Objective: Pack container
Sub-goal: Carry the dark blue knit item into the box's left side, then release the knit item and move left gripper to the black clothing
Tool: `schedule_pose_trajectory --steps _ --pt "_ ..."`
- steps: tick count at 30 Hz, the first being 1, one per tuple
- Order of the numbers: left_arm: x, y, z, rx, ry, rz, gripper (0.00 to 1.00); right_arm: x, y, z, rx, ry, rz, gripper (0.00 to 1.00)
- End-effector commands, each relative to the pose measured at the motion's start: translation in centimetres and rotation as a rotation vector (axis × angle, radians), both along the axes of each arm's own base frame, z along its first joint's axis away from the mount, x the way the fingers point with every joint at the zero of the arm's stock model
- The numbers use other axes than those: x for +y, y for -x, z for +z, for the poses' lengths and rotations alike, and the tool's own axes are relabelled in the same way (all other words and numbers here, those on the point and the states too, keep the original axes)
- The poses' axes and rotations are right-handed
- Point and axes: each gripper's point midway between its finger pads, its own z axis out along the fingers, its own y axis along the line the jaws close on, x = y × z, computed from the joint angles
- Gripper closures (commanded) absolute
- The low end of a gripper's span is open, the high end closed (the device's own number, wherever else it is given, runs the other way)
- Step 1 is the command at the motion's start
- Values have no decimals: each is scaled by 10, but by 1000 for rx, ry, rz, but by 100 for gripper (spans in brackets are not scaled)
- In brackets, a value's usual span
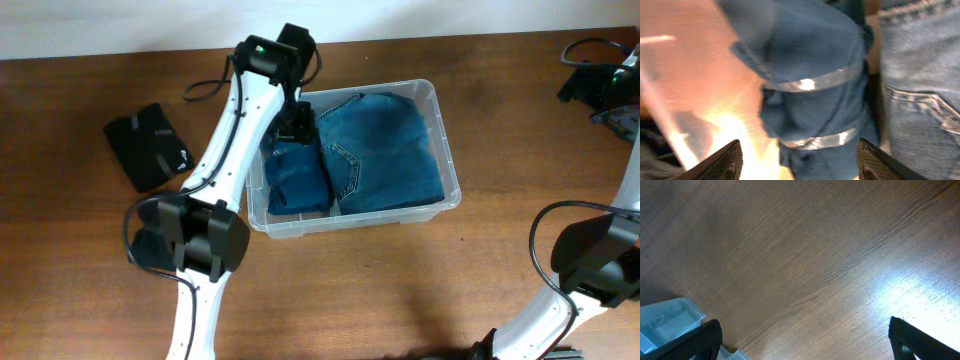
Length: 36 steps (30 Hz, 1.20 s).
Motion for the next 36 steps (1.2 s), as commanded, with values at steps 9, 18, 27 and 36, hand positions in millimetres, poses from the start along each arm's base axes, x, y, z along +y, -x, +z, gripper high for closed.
schedule_pose_trajectory --steps 9,18,27,36 --pt "184 -41 78 -202 7 394 28 -1 1 -1 3 1 -12 2" --pt "289 -55 18 -143 327 572 23 -1 1 -1 3 1 -12 1" --pt "337 -58 -64 -230 706 617 22 -1 1 -1 3 1 -12 1" --pt "321 -63 -117 -283 754 580 19 -1 1 -1 3 1 -12 1"
